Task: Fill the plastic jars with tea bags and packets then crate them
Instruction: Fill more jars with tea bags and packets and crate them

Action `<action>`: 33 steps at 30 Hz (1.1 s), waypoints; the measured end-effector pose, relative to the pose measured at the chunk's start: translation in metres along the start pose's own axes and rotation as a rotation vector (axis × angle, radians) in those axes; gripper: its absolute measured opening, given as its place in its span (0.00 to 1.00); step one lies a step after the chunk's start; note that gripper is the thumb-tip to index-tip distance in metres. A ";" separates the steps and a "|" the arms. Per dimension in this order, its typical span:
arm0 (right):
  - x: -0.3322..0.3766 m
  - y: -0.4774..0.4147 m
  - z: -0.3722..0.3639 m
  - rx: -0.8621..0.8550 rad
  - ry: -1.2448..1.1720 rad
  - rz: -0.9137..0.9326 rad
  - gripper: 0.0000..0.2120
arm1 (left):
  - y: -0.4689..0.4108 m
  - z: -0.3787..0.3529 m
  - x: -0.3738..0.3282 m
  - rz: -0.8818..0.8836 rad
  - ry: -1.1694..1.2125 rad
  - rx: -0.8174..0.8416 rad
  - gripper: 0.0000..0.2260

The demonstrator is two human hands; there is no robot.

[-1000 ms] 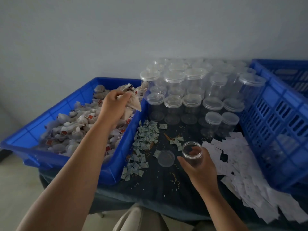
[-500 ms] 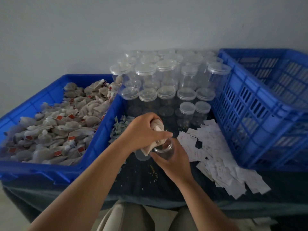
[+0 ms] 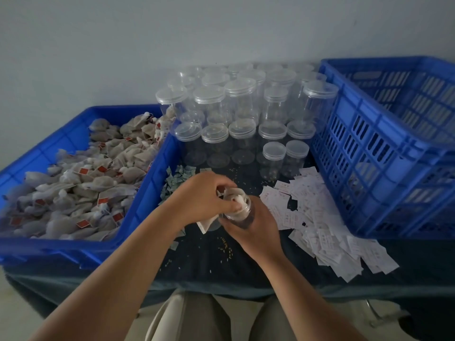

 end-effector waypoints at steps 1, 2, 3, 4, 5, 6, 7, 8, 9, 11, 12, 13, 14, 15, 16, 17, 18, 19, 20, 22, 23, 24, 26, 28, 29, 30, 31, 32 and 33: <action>0.000 0.000 0.000 -0.006 -0.007 -0.003 0.23 | 0.001 0.003 -0.001 0.009 -0.020 -0.053 0.20; 0.000 -0.001 0.002 -0.017 -0.017 -0.007 0.23 | 0.002 0.005 -0.002 0.028 0.024 -0.081 0.18; 0.000 -0.001 0.003 -0.030 -0.026 -0.009 0.22 | 0.002 0.007 -0.002 0.045 0.087 -0.072 0.16; 0.000 -0.002 0.003 -0.039 -0.034 -0.010 0.22 | 0.002 0.008 -0.004 0.051 0.120 -0.015 0.15; 0.000 -0.002 0.003 -0.039 -0.039 -0.006 0.21 | 0.003 0.005 -0.006 0.050 0.105 0.083 0.18; -0.001 -0.001 0.002 -0.030 -0.031 0.002 0.21 | 0.006 0.000 -0.008 0.049 0.073 0.200 0.22; -0.001 -0.001 0.000 -0.015 -0.011 0.007 0.21 | 0.009 -0.006 -0.010 0.043 0.046 0.279 0.25; -0.002 0.000 -0.002 0.001 0.005 0.009 0.22 | 0.009 -0.010 -0.010 0.041 0.034 0.284 0.27; -0.003 0.000 -0.004 0.012 0.010 0.007 0.22 | 0.007 -0.010 -0.011 0.050 0.057 0.209 0.28; -0.004 0.000 -0.003 0.006 -0.011 0.003 0.25 | 0.003 0.003 -0.010 0.129 0.229 -0.121 0.24; -0.004 0.000 -0.002 0.000 -0.025 0.000 0.26 | 0.002 0.012 -0.006 0.182 0.349 -0.293 0.23; -0.004 0.000 -0.002 -0.004 -0.033 -0.002 0.26 | 0.002 0.018 -0.002 0.229 0.479 -0.427 0.22; -0.004 0.000 -0.002 -0.005 -0.034 -0.003 0.27 | 0.002 0.022 -0.001 0.255 0.597 -0.518 0.20; -0.004 0.000 -0.002 -0.005 -0.031 -0.003 0.27 | 0.001 0.023 -0.001 0.251 0.658 -0.561 0.18; -0.004 0.000 -0.002 -0.005 -0.030 -0.003 0.27 | 0.000 0.022 -0.006 0.219 0.654 -0.558 0.16; -0.004 0.000 -0.002 -0.005 -0.036 -0.003 0.27 | -0.001 0.018 -0.011 0.177 0.606 -0.511 0.14; -0.004 0.000 -0.002 -0.004 -0.046 -0.005 0.26 | -0.002 0.009 -0.016 0.135 0.542 -0.432 0.12; -0.005 -0.001 -0.002 -0.005 -0.053 -0.004 0.25 | -0.002 0.000 -0.020 0.102 0.480 -0.349 0.12; -0.005 -0.001 -0.001 -0.009 -0.054 0.000 0.24 | 0.000 -0.007 -0.021 0.072 0.427 -0.294 0.12; -0.006 -0.002 0.000 -0.021 -0.065 -0.003 0.23 | 0.008 -0.010 -0.016 0.009 0.340 -0.295 0.15; -0.006 -0.002 0.000 -0.026 -0.077 -0.008 0.23 | 0.013 -0.009 -0.013 -0.018 0.310 -0.315 0.17; -0.006 -0.001 0.000 -0.027 -0.088 -0.012 0.23 | 0.017 -0.008 -0.011 -0.048 0.287 -0.321 0.19; -0.006 -0.001 -0.001 -0.016 -0.083 -0.003 0.21 | 0.024 -0.013 -0.010 -0.135 0.182 -0.241 0.25; -0.004 -0.001 -0.001 0.000 -0.060 0.016 0.19 | 0.032 -0.024 -0.012 -0.193 0.045 -0.102 0.29; -0.004 -0.001 -0.001 0.000 -0.064 0.018 0.19 | 0.035 -0.028 -0.012 -0.202 0.019 -0.038 0.31; -0.004 -0.001 0.000 -0.003 -0.072 0.016 0.19 | 0.037 -0.029 -0.011 -0.209 0.011 0.006 0.32; -0.004 -0.001 0.000 -0.005 -0.076 0.016 0.20 | 0.039 -0.026 -0.012 -0.221 0.009 0.009 0.32; -0.003 -0.001 -0.001 -0.006 -0.073 0.019 0.20 | 0.040 -0.018 -0.012 -0.228 0.012 -0.034 0.31; -0.004 -0.001 -0.001 -0.007 -0.064 0.019 0.21 | 0.039 -0.004 -0.010 -0.203 0.024 -0.103 0.29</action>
Point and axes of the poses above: each hand's wrist, its own y-axis away from the middle knuckle, its own z-axis out of the back of the hand, x = y × z, the point moved 6 cm from there along -y, towards the middle knuckle, and after that the axes turned 9 degrees about -x, right-handed, at the moved point
